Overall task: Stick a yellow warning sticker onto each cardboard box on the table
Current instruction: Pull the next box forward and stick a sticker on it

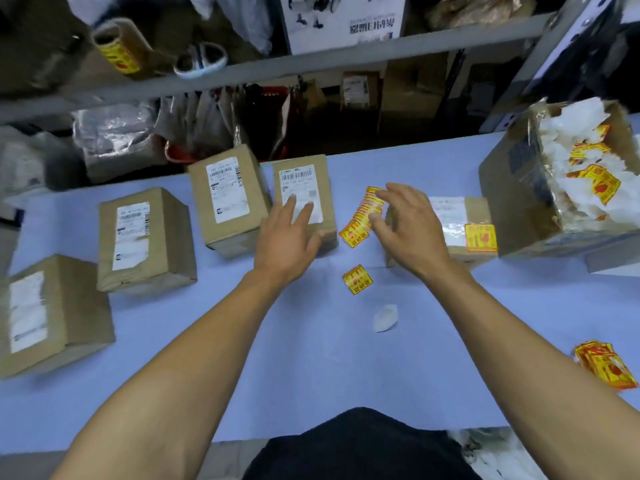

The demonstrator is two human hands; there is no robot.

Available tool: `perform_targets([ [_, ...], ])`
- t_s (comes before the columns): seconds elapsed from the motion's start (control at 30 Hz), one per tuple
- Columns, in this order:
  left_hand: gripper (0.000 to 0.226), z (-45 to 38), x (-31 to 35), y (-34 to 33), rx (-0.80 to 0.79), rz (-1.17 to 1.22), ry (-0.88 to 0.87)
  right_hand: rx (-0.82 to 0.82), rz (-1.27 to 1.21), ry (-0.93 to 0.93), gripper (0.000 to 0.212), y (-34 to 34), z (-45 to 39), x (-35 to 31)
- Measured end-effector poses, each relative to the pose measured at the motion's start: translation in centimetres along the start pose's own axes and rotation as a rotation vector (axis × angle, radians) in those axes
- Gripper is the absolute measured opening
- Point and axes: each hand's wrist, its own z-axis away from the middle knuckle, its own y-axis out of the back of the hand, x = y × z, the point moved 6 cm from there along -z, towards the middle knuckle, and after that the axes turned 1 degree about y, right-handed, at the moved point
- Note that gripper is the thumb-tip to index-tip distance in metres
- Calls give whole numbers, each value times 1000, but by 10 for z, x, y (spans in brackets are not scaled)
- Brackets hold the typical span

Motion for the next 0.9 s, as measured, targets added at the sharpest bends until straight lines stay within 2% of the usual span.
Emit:
perform_targets([
  [0.17, 63, -3, -44, 11, -68, -211, -13, -187, 46, 41, 52, -50, -19, -41],
  [0.37, 63, -41, -45, 9, -82, -146, -41, -269, 69, 0, 56, -82, -56, -47],
  [0.63, 64, -104, -43, -9, -141, -117, -95, -310, 27, -52, 62, -106, -100, -27],
  [0.9, 77, -86, -42, -25, -89, -19, -134, -193, -167, -66, 58, -120, -68, -33],
])
